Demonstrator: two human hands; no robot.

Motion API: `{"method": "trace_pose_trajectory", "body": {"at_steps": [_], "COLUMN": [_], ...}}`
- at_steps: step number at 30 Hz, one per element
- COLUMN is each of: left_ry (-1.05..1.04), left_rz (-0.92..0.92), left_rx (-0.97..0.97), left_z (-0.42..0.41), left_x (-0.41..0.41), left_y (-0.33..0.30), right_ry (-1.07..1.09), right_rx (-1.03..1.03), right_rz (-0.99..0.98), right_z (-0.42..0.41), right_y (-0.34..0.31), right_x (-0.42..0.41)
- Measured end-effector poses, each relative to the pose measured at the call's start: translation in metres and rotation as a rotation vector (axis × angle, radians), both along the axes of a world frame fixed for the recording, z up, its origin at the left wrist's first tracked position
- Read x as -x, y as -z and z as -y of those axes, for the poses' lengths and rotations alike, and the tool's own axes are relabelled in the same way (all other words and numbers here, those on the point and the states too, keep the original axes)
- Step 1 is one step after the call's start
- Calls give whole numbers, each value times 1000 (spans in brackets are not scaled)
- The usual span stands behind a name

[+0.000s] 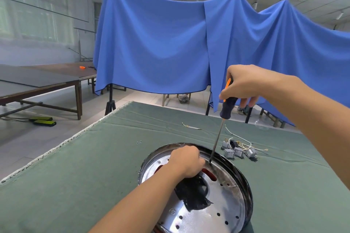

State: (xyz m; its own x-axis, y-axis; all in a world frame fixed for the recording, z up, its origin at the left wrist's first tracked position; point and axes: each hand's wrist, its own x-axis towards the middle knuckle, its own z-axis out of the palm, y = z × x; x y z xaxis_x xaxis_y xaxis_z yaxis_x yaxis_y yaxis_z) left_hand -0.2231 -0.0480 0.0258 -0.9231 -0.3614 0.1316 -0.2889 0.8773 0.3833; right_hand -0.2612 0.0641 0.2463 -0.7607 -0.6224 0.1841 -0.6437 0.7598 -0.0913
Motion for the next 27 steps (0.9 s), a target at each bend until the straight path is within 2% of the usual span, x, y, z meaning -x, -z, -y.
{"method": "trace_pose_trajectory", "body": {"at_steps": [2,8,10,13,15,20,25,27], "left_ry": [0,-6,-9,-12,-14,-14,-7,-5], "left_rz": [4,0,2,0,-3,-2,15,26], "left_rx": [1,4,6,12,15,23,45,57], "left_z": [0,-1,-1,-1,0,-2,-1,-1], "left_x": [0,0,0,0,0,0,0,1], "left_y": [0,1,1,1,1,2,2,1], "right_ry": [-16,110,85,-14,-42,77,69,71], "right_rx": [49,117,80,44,83,141,208,294], "right_rz": [-17,-340,-328,-91,-37,-273,-348,-362], "right_z": [-2,0,0,-2,-3,-3,-14,-24], "right_y": [2,13,13,7,6,11,17,7], "right_x": [1,0,-1,-5,-5,-4,-4,-2]}}
